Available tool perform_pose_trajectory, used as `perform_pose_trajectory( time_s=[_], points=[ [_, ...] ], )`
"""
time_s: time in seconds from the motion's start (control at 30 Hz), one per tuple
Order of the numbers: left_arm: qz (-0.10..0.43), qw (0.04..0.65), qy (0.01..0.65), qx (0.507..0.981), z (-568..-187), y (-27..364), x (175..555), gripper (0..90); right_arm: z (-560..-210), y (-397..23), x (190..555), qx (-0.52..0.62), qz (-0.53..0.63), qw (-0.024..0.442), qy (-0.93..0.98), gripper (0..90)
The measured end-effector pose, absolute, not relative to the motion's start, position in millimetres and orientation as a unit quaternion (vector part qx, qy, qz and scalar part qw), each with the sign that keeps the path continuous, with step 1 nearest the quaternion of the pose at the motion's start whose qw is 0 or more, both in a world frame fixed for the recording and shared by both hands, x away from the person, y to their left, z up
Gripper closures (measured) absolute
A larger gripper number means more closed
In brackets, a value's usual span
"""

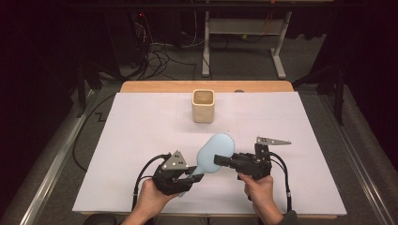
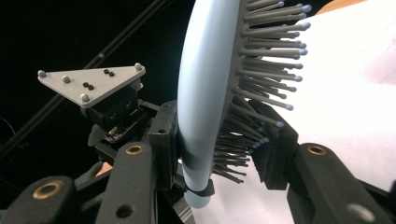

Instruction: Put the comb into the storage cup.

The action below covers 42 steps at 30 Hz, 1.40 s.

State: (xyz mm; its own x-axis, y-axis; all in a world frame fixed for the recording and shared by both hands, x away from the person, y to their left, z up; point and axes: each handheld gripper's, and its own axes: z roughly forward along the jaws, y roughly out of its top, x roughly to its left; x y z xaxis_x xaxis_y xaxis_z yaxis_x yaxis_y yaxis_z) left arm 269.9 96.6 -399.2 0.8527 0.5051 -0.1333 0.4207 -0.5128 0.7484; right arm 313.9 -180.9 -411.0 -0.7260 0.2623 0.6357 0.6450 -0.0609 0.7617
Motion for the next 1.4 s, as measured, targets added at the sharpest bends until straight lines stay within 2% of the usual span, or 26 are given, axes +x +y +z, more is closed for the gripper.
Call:
perform_pose_trajectory(
  time_s=[0.23,0.3,0.57,0.6,0.83,1.13,1.4],
  points=[
    [0.05,0.416,0.262,0.869,-400,100,269,67.5,-407,-177,316,-0.335,-0.635,0.154,-0.679,59.2],
    [0.045,0.415,0.257,0.872,-402,100,269,60.5,-405,-177,317,-0.333,-0.632,0.153,-0.683,59.2],
    [0.041,0.429,0.256,0.865,-411,110,267,46.7,-398,-182,321,-0.334,-0.626,0.146,-0.689,59.2],
    [0.041,0.432,0.258,0.863,-412,112,267,42.4,-398,-183,322,-0.334,-0.623,0.146,-0.692,59.1],
    [0.072,0.462,0.268,0.842,-421,130,263,34.1,-398,-183,321,-0.333,-0.62,0.147,-0.696,58.9],
    [0.093,0.49,0.314,0.808,-427,171,259,32.2,-398,-184,325,-0.341,-0.615,0.146,-0.695,58.8],
    [0.124,0.489,0.35,0.789,-434,194,258,31.2,-391,-184,324,-0.34,-0.61,0.139,-0.702,58.9]
  ],
)
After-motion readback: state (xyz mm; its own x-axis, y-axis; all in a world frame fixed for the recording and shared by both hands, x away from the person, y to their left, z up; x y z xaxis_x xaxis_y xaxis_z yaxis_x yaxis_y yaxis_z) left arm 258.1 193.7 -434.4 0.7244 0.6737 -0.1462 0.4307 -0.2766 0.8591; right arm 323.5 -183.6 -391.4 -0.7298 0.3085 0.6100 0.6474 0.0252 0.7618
